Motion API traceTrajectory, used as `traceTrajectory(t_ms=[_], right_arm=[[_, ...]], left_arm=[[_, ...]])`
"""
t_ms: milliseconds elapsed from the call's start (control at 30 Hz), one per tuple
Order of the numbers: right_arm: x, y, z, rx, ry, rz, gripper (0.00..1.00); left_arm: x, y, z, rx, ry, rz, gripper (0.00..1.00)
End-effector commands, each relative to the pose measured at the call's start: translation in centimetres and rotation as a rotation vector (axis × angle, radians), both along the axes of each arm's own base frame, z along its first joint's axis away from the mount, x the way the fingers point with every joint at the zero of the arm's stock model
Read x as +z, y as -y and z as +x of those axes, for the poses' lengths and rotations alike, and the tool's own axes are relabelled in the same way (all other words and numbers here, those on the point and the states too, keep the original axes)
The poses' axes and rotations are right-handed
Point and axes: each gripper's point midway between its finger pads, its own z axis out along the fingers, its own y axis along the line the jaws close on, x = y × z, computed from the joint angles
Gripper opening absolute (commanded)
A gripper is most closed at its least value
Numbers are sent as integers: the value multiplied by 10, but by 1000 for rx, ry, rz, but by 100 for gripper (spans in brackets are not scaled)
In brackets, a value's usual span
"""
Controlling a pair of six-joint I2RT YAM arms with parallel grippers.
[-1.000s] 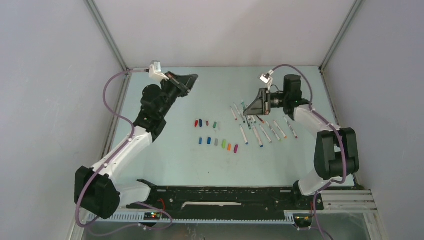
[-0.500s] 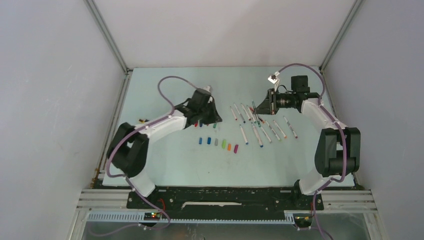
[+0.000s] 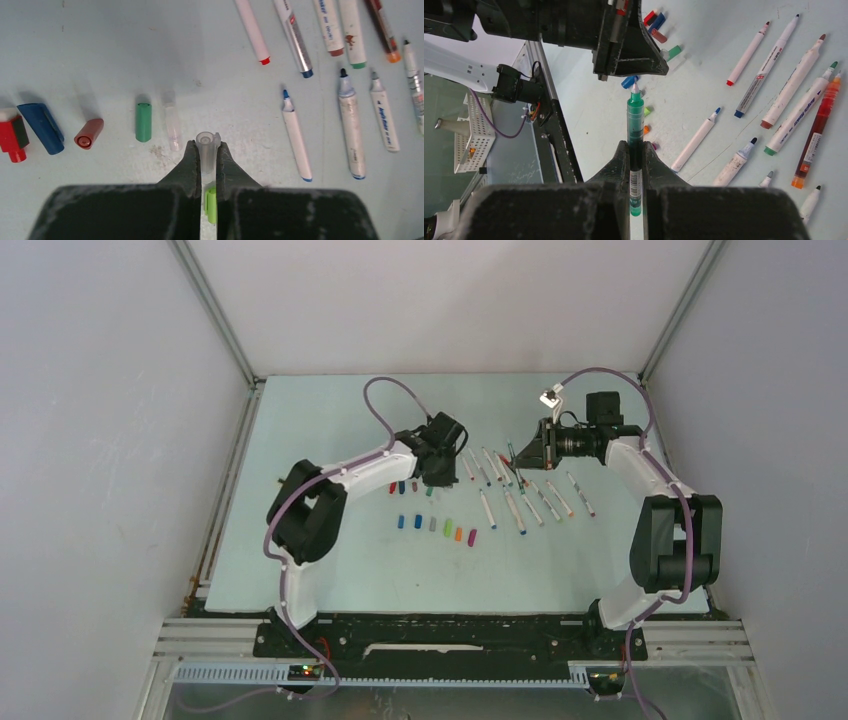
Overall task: Open the pen caps
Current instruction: Place the pen cap at the center of the board.
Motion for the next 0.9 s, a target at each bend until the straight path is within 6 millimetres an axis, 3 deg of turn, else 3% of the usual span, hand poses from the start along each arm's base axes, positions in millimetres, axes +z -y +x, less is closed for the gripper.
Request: traceTrajectory(t_ms=[0,233,533,867], right_arm=[[6,1,7,8,32,7,0],[5,1,7,10,30,10,0],[5,2,7,14,22,8,0],[2,3,7,12,23,0,0]], left_arm=[[4,5,5,-30,13,56,4],[-17,8,3,-40,-35,85,8],[-26,6,3,-38,-57,115,17],[-10,10,6,-38,-29,80,28]])
